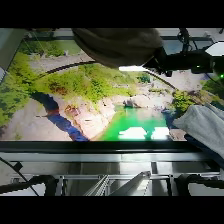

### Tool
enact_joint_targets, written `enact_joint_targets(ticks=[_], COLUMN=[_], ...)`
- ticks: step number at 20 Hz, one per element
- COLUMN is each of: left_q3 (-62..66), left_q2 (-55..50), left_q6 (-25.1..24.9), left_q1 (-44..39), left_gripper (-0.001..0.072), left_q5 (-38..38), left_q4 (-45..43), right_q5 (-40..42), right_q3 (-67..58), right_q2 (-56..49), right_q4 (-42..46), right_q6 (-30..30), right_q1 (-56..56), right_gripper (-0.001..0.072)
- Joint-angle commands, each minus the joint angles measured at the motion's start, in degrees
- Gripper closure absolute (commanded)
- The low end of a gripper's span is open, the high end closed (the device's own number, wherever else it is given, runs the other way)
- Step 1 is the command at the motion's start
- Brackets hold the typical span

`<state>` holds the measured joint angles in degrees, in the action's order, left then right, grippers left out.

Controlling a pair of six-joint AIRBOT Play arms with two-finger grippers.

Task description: Fold the shirts.

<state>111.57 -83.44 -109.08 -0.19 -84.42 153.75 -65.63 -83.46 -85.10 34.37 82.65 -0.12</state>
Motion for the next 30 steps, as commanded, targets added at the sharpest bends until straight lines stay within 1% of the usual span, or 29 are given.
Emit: enact_joint_targets(ticks=[1, 3, 4, 7, 9, 10, 11, 12, 14, 16, 17, 18, 19, 20, 21, 23, 25, 26, 28, 30], left_q3=[-12.09, -19.87, -23.63, -31.67, -34.69, -35.15, -35.23, -35.23, -35.23, -35.26, -35.3, -35.95, -38.07, -40.7, -43.91, -51.41, -58.82, -61.88, -66.14, -67.34], left_q2=[1.01, -0.98, -2.54, -8.31, -11.5, -12.31, -12.5, -12.09, -10.45, -8.22, -6.82, -4.98, -2.25, 0.44, 3.58, 9.9, 14.03, 14.99, 15.08, 13.05], left_q6=[-0.11, -1.31, -2.82, -3.04, -3.52, -5.44, -5.55, -5.49, -5.05, -1.75, 0.44, 1.68, 2.25, 2.45, 3.39, 4.87, 6.23, 6.25, 6.34, 8.09], left_q1=[-2.75, -2.75, -2.75, -2.75, -2.75, -2.78, -2.75, -2.75, -1.68, -0.46, -0.07, -0.07, 0.46, 1.05, 1.84, 2.21, 0.35, -1.29, -5.62, -9.09], left_gripper=[0.069, 0.0694, 0.0695, 0.0694, 0.068, 0.0443, 0.0196, -0.0013, -0.001, -0.0009, -0.0009, -0.0009, -0.0009, -0.0009, -0.0008, -0.0007, -0.0005, 0.0007, 0.0004, 0.0005], left_q5=[0.37, 1.11, 1.68, 1.97, 0.24, -1.05, -2.32, -3.08, -4.63, -7.26, -8.98, -9.86, -9.77, -9.86, -9.75, -7.02, -1.38, 1.25, 7.26, 13.4], left_q4=[-4.55, -7.23, -7.21, -6.99, -6.62, -6.54, -6.6, -6.6, -8.13, -15.06, -20.09, -24.24, -26.8, -26.75, -26.21, -26.08, -26.08, -26.05, -26.05, -25.7], right_q5=[-9.88, -13.64, -15.91, -21.59, -22.67, -23.47, -24.57, -24.79, -24.85, -24.9, -24.04, -22.62, -21.88, -21.31, -20.11, -16.98, -14.73, -14.05, -13.6, -12.72], right_q3=[-0.04, -0.04, -0.04, -0.04, -0.04, -0.02, -0.02, -0.02, 0.09, 0.22, 0.22, 0.22, 0.24, 0.24, 0.24, 0.22, 0.22, 0.24, 0.22, 0.24], right_q2=[0.5, 0.7, 0.7, 0.7, 0.7, 0.68, 0.68, 0.68, 0.17, -1.16, -2.34, -3.67, -5.29, -6.84, -8.55, -12.02, -15.5, -17.2, -20.15, -22.16], right_q4=[-0.15, -0.15, -0.13, -0.13, -0.15, -0.15, -0.17, -0.15, -0.15, -0.11, 0.04, 0.33, 0.85, 1.16, 1.64, 2.03, 2.05, 2.03, 2.03, 2.05], right_q6=[-0.42, -0.39, -0.42, -0.59, -3.41, -5.25, -6.25, -6.88, -8.33, -8.31, -7.69, -7.26, -7.41, -7.93, -7.93, -8.57, -8.52, -8.55, -8.76, -8.76], right_q1=[-6.97, -10.4, -12.0, -16.15, -17.73, -17.68, -17.2, -16.63, -14.62, -11.89, -10.49, -9.29, -8.02, -7.21, -6.71, -6.58, -6.8, -6.71, -6.54, -6.21], right_gripper=[0.0695, 0.0695, 0.0695, 0.0695, 0.0695, 0.0695, 0.0695, 0.0695, 0.0694, 0.0691, 0.0522, 0.016, 0.0087, 0.0193, 0.0205, 0.0204, 0.02, 0.02, 0.02, 0.0201])
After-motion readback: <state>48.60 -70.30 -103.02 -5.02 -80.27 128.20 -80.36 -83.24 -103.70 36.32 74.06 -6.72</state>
